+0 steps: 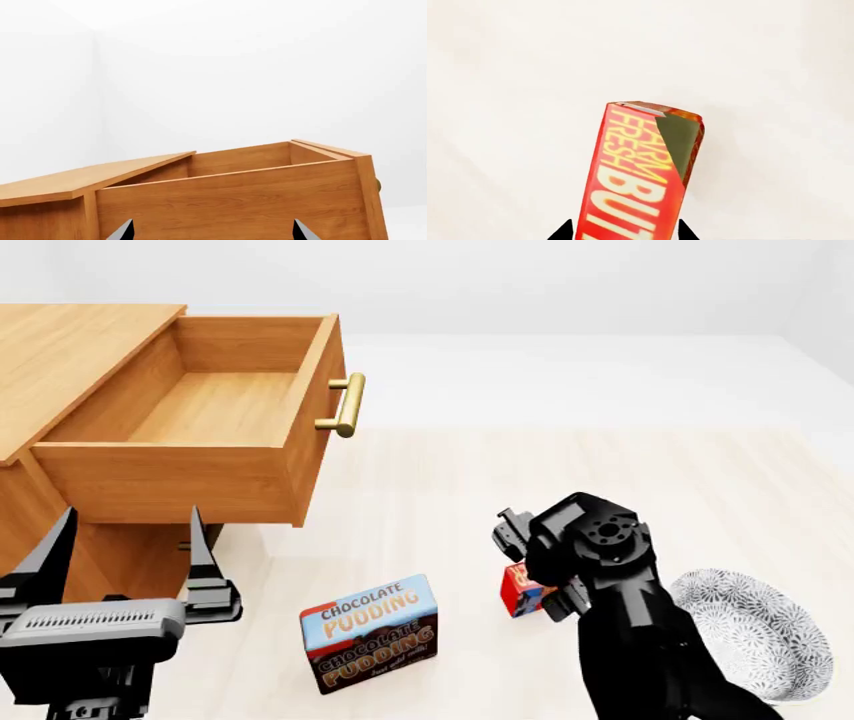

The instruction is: Put the butter at the back in the top drawer of the cabinet and close it.

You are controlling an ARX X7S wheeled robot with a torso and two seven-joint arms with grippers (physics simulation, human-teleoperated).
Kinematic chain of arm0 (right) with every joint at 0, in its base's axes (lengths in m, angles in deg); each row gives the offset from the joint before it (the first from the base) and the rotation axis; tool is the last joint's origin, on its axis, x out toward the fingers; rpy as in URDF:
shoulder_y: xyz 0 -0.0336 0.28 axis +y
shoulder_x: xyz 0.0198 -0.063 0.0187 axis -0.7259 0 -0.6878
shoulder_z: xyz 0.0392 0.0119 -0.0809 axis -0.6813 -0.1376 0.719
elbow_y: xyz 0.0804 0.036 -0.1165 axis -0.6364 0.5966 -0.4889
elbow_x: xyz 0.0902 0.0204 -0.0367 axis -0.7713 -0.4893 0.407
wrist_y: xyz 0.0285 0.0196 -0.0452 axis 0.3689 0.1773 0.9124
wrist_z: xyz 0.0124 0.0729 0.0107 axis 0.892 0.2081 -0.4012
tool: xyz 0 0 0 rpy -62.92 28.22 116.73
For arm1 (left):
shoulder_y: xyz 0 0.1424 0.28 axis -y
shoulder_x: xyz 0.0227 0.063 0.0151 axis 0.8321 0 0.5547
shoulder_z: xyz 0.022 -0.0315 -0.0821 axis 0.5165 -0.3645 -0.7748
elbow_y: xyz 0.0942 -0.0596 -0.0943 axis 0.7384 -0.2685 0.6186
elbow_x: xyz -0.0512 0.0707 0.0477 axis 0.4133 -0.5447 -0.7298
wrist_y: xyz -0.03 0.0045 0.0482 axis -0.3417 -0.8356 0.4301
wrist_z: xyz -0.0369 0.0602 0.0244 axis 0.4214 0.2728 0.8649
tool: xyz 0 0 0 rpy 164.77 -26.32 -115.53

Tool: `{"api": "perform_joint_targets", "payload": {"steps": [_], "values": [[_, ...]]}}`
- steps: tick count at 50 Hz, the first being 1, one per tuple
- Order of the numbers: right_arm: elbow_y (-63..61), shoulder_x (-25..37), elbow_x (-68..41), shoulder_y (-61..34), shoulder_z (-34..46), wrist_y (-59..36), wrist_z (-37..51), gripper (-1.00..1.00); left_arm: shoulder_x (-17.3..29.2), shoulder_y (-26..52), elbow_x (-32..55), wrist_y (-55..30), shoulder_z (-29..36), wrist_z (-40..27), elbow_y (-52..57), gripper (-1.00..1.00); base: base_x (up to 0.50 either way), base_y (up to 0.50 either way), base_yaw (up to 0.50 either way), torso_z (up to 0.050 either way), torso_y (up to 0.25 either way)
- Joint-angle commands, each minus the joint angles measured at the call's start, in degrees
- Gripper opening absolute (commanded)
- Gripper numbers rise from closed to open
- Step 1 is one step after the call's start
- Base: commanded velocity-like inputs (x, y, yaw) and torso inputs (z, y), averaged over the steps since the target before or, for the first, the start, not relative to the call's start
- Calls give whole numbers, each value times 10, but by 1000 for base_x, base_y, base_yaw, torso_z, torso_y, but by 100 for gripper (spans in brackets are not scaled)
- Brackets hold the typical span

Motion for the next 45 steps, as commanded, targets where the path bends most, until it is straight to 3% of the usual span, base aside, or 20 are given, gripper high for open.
{"api": "perform_joint_targets", "payload": {"steps": [1, 10, 27, 45], "values": [[10, -2, 20, 11, -26, -7, -4, -100, 0, -4, 1, 0, -3, 1, -2, 100, 0, 0, 0, 0, 0], [10, -2, 50, 9, -52, 0, -13, -100, 3, -6, 0, 0, -5, 0, 1, 100, 1, 0, 0, 0, 0], [10, -2, 36, -18, -4, 23, -26, -100, 14, -11, -6, -5, -8, -7, 25, 100, 1, 0, 0, 0, 0], [9, -1, 111, -64, 1, 16, -99, -100, 31, -8, -16, -29, -13, -16, 77, 100, 0, 0, 0, 0, 0]]}}
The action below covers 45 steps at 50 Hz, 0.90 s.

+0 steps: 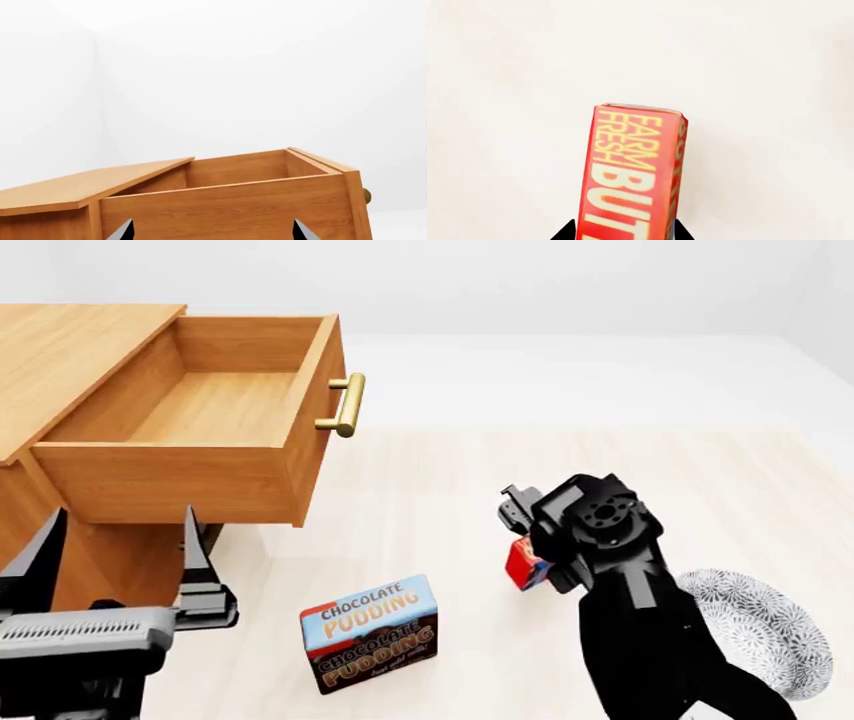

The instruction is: Put the butter at the back in the top drawer of the cabinet and close it.

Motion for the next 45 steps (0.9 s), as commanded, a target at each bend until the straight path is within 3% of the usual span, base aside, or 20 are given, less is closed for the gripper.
{"api": "perform_joint_targets", "payload": {"steps": [1, 6, 10, 15, 23, 36, 45], "values": [[0, 0, 41, -35, 10, -2, -48, -100, 6, 0, -5, -14, -2, -5, 27, 100, 0, 0, 0, 0, 0], [0, 1, 87, -57, 7, -34, -111, -100, 3, 2, -9, -27, -1, -4, 38, 100, 0, 0, 0, 0, 0], [-19, 1, 122, -79, 97, -80, -236, -100, 0, 3, -10, -34, -1, -4, 45, 100, 0, 0, 0, 0, 0], [-329, 3, -47, 44, 149, -221, -154, -100, -1, 4, -15, -47, 0, -6, 58, 100, 0, 0, 0, 0, 0], [-574, 8, -165, 117, 147, -314, -86, -100, -4, 8, -19, -69, -1, -8, 77, 100, 0, 0, 0, 0, 1], [-752, 23, -301, 131, 172, -428, -51, -100, -11, 19, -17, -105, -4, -7, 105, 100, 0, 0, 0, 0, 2], [-844, 16, -393, 135, 164, -438, -62, -100, -20, 22, -18, -121, -5, -5, 116, 100, 0, 0, 0, 0, 1]]}}
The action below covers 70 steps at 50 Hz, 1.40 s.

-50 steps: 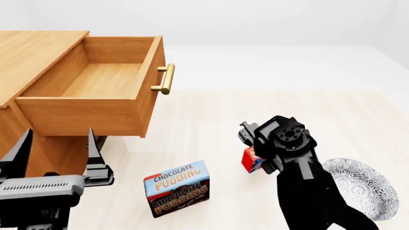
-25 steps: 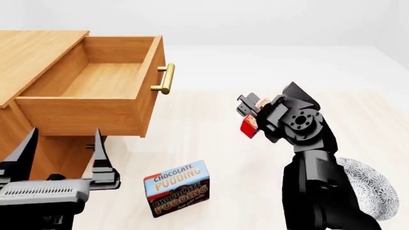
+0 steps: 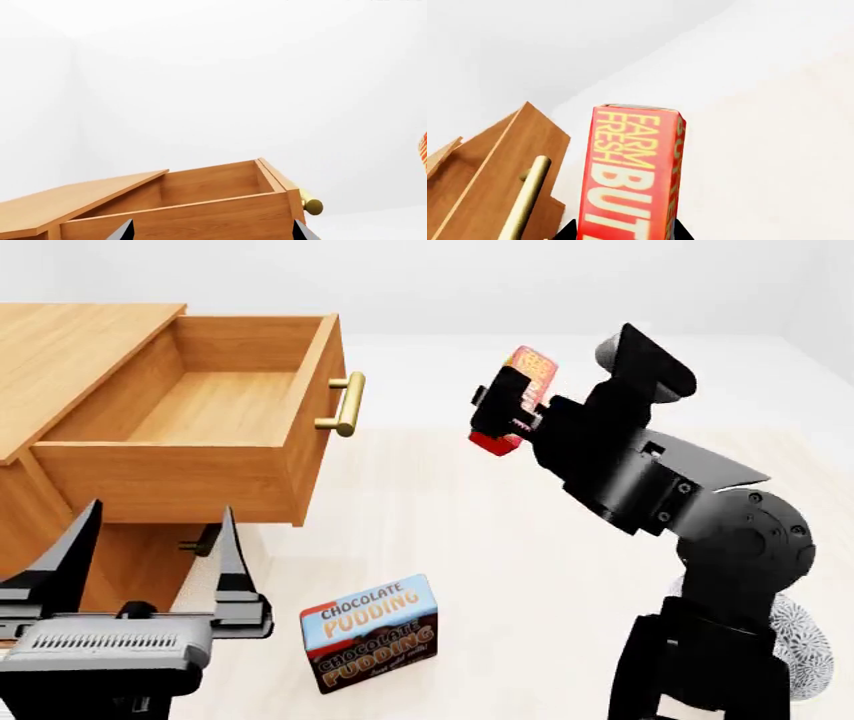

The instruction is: Put the butter at the back in the top drawer of the cabinet and close it.

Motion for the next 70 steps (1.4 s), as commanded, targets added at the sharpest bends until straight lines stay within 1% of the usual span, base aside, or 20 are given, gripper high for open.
{"api": "perform_joint_targets", "payload": {"steps": [1, 9, 22, 31, 39, 44, 51, 60, 65, 70], "values": [[-148, -1, -127, 5, 2, -41, -8, -100, -9, 7, 0, -25, -2, 2, 20, 100, 0, 0, 0, 0, 0], [-191, -2, -211, -1, 5, -46, 15, -100, -23, 18, 5, -47, -4, 8, 37, 100, 0, 0, 0, 2, 1], [-261, -4, -385, -21, 40, -19, 133, -100, -70, 38, 21, -84, -7, 25, 35, 100, 0, 0, 0, 0, 2], [-302, 2, -464, -33, 82, 23, 195, -100, -119, 56, -6, -186, 0, -9, 30, 100, 0, 0, 0, 0, 1], [-319, 13, -486, -43, 102, 45, 212, -100, -147, 67, -34, -279, 5, -47, 32, 100, 0, 0, 0, 0, 1], [-324, 18, -494, -48, 113, 56, 218, -100, -159, 68, -53, -318, 9, -66, 27, 100, 0, 0, 0, 2, 0], [-324, 25, -496, -54, 124, 66, 218, -100, -160, 66, -64, -355, 3, -93, 24, 100, 0, 0, 0, 0, 1], [-323, 32, -496, -58, 136, 77, 217, -100, -162, 69, -88, -442, -13, -142, 39, 100, 0, 0, 0, 0, 1], [-326, 32, -497, -51, 144, 83, 217, -100, -172, 71, -104, -485, -22, -149, 47, 100, 0, 0, 0, 2, 0], [-333, 29, -502, -43, 153, 91, 218, -100, -185, 74, -112, -506, -29, -141, 48, 100, 0, 0, 0, 0, 2]]}}
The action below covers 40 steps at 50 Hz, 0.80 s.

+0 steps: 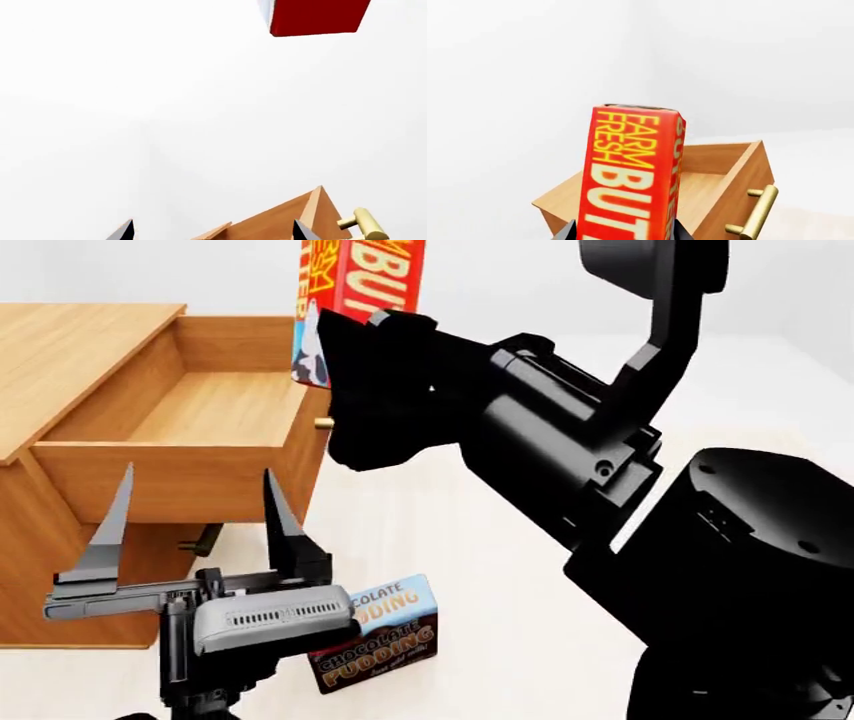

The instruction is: Put the butter at the back in the top drawer of the cabinet and close it.

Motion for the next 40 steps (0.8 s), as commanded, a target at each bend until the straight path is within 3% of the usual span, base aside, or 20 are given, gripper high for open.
{"api": "perform_joint_targets", "payload": {"steps": [1, 18, 40], "values": [[-11, -1, -9, 4, 11, 20, -7, -100, -22, 6, -26, -75, -14, -11, 9, 100, 0, 0, 0, 0, 0], [-16, -2, 6, 36, 30, 39, -38, -100, -64, 22, -48, -90, -14, 31, 6, 100, 0, 0, 0, 1, 1], [-20, 7, 6, 40, 57, 58, -47, -100, -80, 16, -57, -90, -17, 51, 14, 100, 0, 0, 0, 0, 1]]}}
